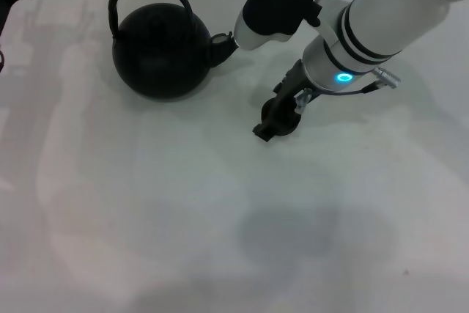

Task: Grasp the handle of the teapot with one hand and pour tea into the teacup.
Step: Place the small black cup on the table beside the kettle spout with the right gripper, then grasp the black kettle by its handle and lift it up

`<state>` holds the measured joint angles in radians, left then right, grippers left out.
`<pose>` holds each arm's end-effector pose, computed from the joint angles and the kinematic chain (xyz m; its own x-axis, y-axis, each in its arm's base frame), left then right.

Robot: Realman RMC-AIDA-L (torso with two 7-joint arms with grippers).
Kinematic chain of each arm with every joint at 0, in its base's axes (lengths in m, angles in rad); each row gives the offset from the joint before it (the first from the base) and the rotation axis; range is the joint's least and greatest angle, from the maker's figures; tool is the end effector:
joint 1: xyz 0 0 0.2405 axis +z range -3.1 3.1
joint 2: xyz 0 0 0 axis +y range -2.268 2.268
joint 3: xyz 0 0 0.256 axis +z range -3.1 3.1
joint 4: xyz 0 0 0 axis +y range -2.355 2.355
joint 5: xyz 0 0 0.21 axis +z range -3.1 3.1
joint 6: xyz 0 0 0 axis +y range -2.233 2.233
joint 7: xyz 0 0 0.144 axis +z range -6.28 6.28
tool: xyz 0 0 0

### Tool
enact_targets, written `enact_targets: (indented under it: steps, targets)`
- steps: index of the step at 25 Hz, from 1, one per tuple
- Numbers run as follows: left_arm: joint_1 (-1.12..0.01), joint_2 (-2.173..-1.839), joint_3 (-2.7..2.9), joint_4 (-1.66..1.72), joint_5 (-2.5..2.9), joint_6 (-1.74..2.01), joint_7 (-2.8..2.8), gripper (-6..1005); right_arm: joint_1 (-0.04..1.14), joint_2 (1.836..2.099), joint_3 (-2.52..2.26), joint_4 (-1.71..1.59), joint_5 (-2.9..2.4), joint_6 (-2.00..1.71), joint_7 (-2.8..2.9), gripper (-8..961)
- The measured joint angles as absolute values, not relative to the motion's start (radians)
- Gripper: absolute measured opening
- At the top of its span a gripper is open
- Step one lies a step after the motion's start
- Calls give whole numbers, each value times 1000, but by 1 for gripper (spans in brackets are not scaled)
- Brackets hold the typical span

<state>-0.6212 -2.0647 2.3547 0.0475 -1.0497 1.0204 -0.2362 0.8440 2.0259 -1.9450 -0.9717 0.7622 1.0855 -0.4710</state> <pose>-0.3196 0.3861 0.0054 0.6786 0.0077 0.7344 0.7328 -0.0743 -0.6764 0.1496 0.3678 -0.1058 0.8374 -0.4324 0.3343 -0.3051 -0.8773 -0.3706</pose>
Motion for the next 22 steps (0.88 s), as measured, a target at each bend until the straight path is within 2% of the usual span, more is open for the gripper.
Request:
enact_targets:
  steps: [14,22]
  targets:
    - [-621,-2058,2358,34,-1049,1023,-236,886,742,2023,-1773,-975,875,1009,-581,869]
    - [-612,-2049,2362,34,-1049,1025,-236,886,622,2019,-1390,-840,1223,1007,-847,866]
